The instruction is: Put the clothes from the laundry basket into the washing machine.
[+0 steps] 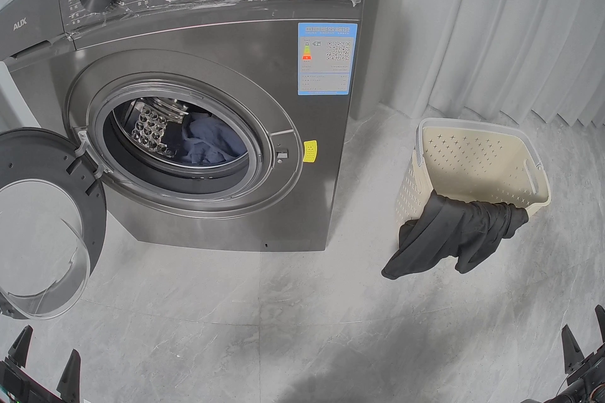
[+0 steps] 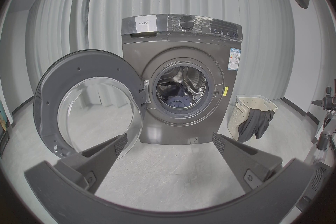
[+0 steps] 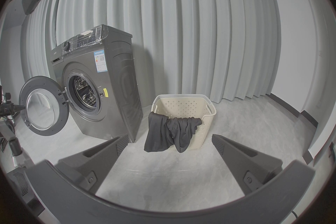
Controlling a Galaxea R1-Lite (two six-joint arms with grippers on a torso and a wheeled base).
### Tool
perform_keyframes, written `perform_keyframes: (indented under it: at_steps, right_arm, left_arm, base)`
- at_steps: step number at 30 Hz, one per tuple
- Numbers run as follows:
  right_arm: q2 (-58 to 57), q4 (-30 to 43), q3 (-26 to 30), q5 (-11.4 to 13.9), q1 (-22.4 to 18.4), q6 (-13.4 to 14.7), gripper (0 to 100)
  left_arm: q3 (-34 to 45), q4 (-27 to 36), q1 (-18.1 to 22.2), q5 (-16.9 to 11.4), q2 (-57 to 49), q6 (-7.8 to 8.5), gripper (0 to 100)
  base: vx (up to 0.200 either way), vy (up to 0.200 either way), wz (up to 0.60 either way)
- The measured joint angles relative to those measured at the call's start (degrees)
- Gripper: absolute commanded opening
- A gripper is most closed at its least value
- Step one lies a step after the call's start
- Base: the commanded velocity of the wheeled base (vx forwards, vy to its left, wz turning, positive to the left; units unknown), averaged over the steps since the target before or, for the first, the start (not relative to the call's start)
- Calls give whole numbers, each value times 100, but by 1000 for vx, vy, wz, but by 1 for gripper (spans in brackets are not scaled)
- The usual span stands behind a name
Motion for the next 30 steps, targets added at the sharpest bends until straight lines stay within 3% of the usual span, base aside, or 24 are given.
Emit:
perform_keyframes:
  at_steps: [8, 16, 20, 30]
  right_arm:
    - [2, 0, 0, 0, -2, 2, 100]
    - [5, 5, 0, 2, 0, 2, 100]
    - [5, 5, 0, 0, 0, 2, 100]
    - [7, 2, 0, 0, 0, 2, 100]
  left_arm:
    - [0, -2, -5, -2, 1, 32, 100]
    - [0, -10, 0, -5, 4, -55, 100]
    - [0, -10, 0, 0, 4, -176, 100]
    - [0, -10, -2, -11, 9, -151, 100]
  base:
    - [0, -200, 0]
    - [0, -200, 0]
    - [0, 0, 0]
    - [0, 0, 0]
